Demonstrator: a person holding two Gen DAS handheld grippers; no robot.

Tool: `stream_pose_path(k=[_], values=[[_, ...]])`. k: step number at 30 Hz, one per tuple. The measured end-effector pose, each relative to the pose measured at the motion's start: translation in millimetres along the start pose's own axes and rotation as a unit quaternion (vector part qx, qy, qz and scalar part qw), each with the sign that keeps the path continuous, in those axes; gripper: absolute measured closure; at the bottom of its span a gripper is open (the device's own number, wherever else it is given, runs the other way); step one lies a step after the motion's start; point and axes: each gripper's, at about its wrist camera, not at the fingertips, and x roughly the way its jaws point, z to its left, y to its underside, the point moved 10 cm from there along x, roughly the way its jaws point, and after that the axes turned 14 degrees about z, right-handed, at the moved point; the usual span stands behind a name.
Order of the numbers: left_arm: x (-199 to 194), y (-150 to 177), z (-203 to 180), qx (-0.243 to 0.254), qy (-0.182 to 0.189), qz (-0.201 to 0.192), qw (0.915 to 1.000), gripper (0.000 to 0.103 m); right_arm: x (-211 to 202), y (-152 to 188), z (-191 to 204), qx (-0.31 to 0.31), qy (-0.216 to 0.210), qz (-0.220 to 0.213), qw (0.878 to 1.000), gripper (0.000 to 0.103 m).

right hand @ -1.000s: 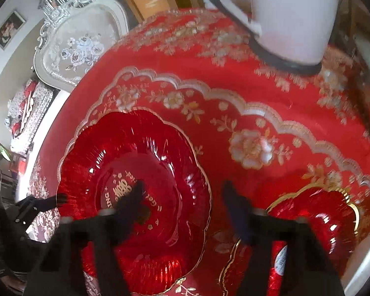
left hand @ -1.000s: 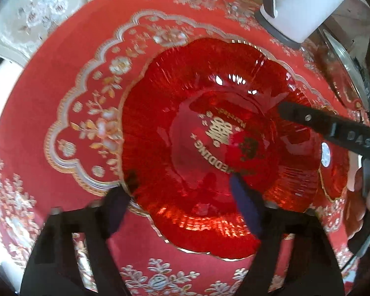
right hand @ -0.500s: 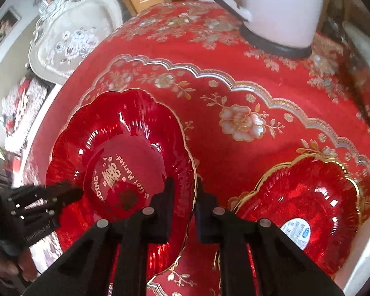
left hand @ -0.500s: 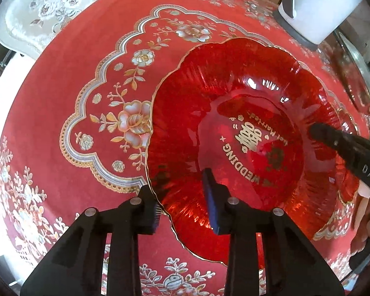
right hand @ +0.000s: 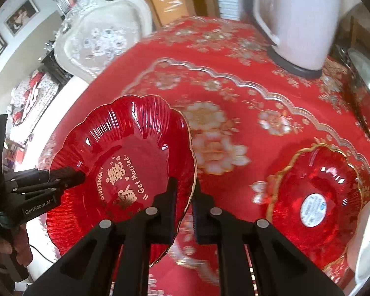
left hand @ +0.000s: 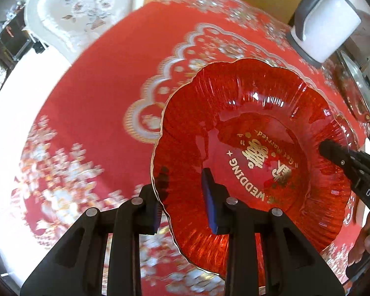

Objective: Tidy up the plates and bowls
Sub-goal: 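Lift the large red plate with both grippers and carry it toward the chair, then lower the large red plate onto the table edge and open both grippers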

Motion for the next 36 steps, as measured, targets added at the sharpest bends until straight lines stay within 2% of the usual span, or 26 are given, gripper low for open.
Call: stream_pose_path(k=[7, 13, 19, 25, 26, 29, 32, 34, 36], values=[[-7, 20, 49, -0.030, -0.011, -0.014, 0.9994, 0.075, 9, 12, 54, -0.019, -0.010, -0.003, 1.000, 0.092], [9, 31, 80, -0.045, -0.026, -0.012, 0.9986, 0.075, 41, 19, 82, -0.029, -0.002, 0.013, 0.999, 0.091], [27, 32, 79, -0.041, -0.013, -0.014, 0.9990, 0.075, 56, 27, 79, -0.014, 0.002, 0.025, 1.000, 0.091], [30, 25, 79, -0.052, -0.008, -0.052, 0.9972, 0.075, 60, 35, 77, -0.002, -0.005, 0.034, 0.999, 0.091], [31, 25, 80, -0.055, -0.005, -0.054, 0.9970, 0.074, 61, 37, 78, -0.002, -0.008, 0.035, 0.999, 0.088], [31, 26, 83, -0.059, 0.014, -0.057, 0.9965, 0.074, 58, 39, 79, 0.005, -0.012, 0.023, 1.000, 0.088], [31, 31, 89, -0.070, 0.049, -0.048, 0.9952, 0.074, 52, 41, 76, 0.012, -0.017, 0.016, 1.000, 0.088], [25, 32, 93, -0.069, 0.032, -0.051, 0.9958, 0.074, 47, 41, 72, 0.019, -0.022, 0.009, 1.000, 0.077], [14, 32, 94, -0.055, -0.003, -0.063, 0.9965, 0.074, 38, 43, 67, 0.026, -0.026, -0.003, 0.999, 0.073]])
